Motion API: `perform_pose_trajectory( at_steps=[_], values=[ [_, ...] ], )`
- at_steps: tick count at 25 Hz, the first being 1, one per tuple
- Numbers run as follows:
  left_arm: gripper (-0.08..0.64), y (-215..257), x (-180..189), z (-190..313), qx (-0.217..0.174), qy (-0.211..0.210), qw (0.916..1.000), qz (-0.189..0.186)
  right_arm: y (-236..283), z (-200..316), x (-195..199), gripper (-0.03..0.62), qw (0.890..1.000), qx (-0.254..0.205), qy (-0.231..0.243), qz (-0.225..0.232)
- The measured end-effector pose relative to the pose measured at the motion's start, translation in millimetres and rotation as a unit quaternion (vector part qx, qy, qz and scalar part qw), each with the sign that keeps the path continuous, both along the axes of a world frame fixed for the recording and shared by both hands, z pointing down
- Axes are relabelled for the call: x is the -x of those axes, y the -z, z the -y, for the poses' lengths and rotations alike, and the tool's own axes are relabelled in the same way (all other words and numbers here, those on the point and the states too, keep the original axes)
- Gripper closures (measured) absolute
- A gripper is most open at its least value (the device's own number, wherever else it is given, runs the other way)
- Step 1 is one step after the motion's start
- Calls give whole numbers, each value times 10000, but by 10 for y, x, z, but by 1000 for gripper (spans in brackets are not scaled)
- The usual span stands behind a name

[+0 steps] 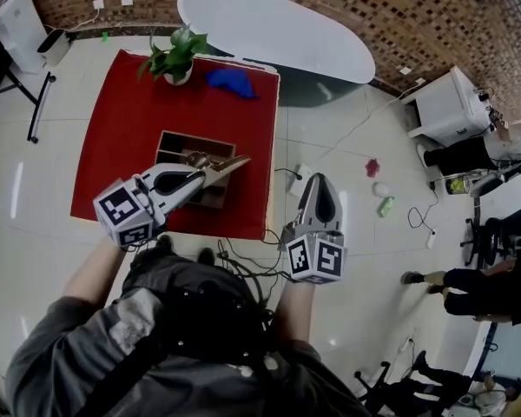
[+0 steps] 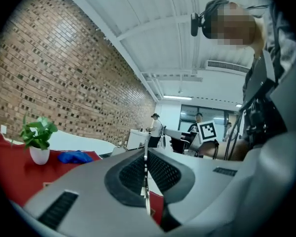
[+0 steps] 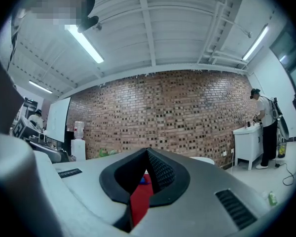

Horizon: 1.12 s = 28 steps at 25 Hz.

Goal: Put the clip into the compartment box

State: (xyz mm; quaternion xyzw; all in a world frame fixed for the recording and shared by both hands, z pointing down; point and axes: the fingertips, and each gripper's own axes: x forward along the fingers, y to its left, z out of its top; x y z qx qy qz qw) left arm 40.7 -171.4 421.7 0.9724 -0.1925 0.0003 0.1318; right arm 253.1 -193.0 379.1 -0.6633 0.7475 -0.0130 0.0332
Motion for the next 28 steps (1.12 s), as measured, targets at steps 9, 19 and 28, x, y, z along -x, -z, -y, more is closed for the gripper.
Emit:
perform_pose_trajectory(
  at_steps=[9, 19, 28],
  values=[
    [543, -550, -400, -62, -315, -374, 9987, -124, -87, -54, -314, 581, 9999, 110, -70, -84],
    [541, -887, -409, -29, -253, -236, 9994, -51, -234, -47, -325, 580, 9995, 279, -9, -112],
    [541, -761, -313, 35, -182, -80, 9995, -239, -253, -63, -291, 580, 9995, 296, -7, -71]
  ],
)
